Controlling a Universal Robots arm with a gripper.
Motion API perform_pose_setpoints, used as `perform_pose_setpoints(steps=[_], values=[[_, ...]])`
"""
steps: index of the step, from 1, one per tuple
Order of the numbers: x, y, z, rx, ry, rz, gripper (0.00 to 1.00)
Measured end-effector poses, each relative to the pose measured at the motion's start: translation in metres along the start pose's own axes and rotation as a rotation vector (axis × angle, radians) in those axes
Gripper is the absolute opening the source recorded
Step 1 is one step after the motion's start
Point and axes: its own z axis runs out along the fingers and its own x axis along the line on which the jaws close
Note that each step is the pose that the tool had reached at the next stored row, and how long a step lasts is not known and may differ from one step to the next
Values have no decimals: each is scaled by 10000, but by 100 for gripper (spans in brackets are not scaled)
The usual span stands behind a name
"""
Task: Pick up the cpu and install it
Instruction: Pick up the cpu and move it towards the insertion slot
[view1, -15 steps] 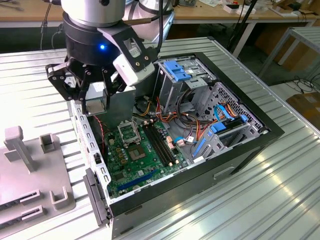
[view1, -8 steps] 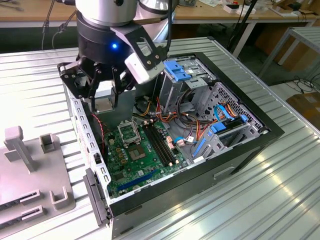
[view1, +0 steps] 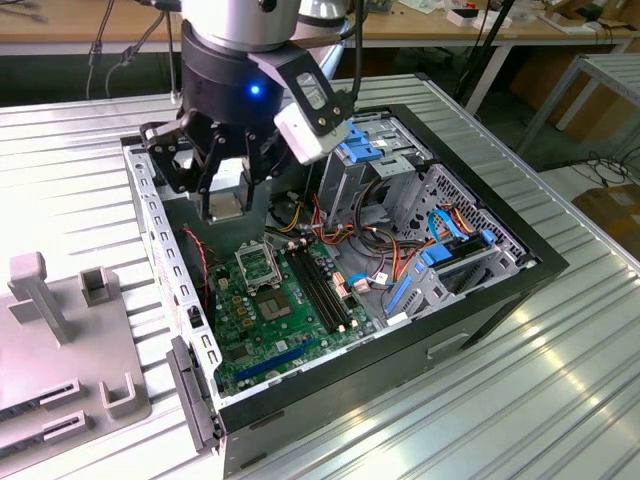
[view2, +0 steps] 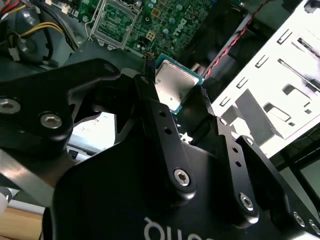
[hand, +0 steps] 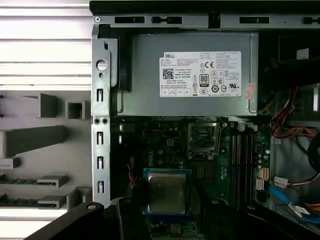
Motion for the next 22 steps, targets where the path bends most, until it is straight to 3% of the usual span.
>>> perform_pose_setpoints(steps=[12, 22], values=[[-295, -1, -9, 1, 0, 0, 47], [-441, -2, -9, 11, 0, 0, 47]])
